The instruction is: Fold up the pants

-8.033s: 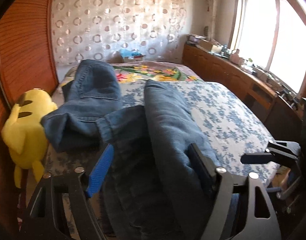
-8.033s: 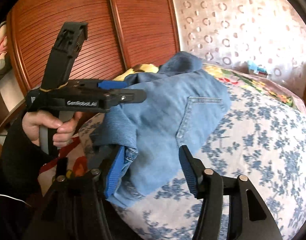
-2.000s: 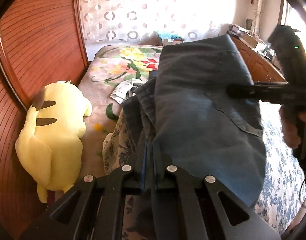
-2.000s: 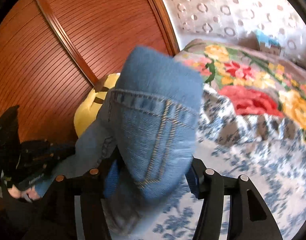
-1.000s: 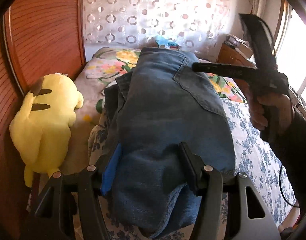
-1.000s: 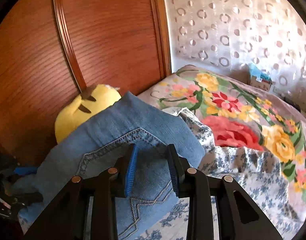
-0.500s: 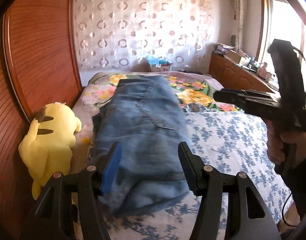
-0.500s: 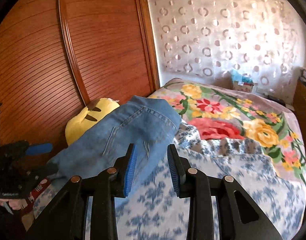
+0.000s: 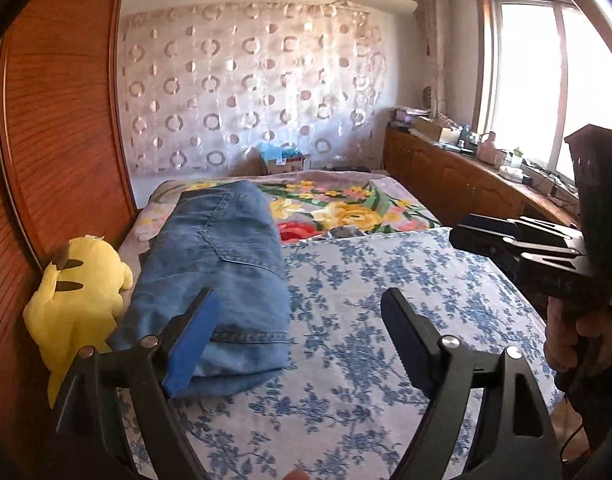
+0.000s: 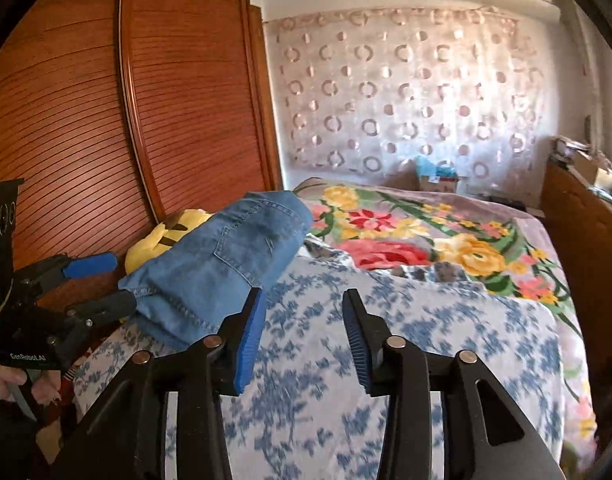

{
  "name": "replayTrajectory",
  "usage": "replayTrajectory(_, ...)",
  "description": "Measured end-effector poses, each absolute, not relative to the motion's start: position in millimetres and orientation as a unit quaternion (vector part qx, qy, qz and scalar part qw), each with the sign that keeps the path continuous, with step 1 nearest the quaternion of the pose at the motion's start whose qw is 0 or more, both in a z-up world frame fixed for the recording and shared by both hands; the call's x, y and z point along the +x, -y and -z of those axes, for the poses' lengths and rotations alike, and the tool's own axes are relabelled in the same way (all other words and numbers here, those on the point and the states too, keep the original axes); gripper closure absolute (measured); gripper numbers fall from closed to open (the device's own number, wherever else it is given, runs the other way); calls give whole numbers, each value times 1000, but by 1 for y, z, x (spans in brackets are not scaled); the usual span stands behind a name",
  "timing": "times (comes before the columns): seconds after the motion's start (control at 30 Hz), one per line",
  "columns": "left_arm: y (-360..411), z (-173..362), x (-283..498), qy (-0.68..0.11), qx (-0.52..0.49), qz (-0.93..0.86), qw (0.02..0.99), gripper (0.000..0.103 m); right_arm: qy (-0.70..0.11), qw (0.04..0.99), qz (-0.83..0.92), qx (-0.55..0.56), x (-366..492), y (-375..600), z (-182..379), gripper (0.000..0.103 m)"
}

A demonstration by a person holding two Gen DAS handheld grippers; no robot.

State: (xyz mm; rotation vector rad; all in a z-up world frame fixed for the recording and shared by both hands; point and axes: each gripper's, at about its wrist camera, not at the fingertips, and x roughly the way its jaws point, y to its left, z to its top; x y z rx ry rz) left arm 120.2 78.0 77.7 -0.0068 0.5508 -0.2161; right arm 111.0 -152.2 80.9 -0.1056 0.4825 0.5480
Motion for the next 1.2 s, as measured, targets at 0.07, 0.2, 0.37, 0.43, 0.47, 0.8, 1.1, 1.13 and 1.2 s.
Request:
replayTrajectory(0.07, -71, -77, 114, -274, 2, 111, 955, 20, -232, 936, -261, -52, 99, 155, -81, 52)
replayTrajectory(0.2, -58, -75, 102, -274, 11, 121, 954, 20, -228, 941, -246, -51, 77, 159, -77, 43)
replayTrajectory(0.37, -44, -70, 90, -280, 12, 106, 954, 20, -226, 946, -228, -49, 50, 166, -74, 33)
replayTrajectory(0.43, -39, -68, 86, -283, 14, 100, 954, 20, -224, 949, -217, -54, 37, 166, -73, 33)
replayTrajectory(0.47, -37, -66, 84, -285, 12, 100, 953, 20, -223, 949, -215, -55, 32, 167, -73, 32)
replayTrajectory(0.8, -19, -61, 52, -273, 8, 90, 958, 20, -221, 958, -179, -41, -11, 177, -72, 32)
replayTrajectory(1.1, -15, -76, 30, -249, 6, 79, 965, 20, -204, 965, -161, -26, -35, 187, -86, 32)
replayTrajectory(1.13, -15, -78, 28, -244, 6, 76, 967, 20, -200, 966, -160, -25, -39, 188, -87, 32)
replayTrajectory(1.2, -17, -82, 24, -236, 4, 70, 969, 20, -193, 969, -156, -22, -44, 189, -89, 32)
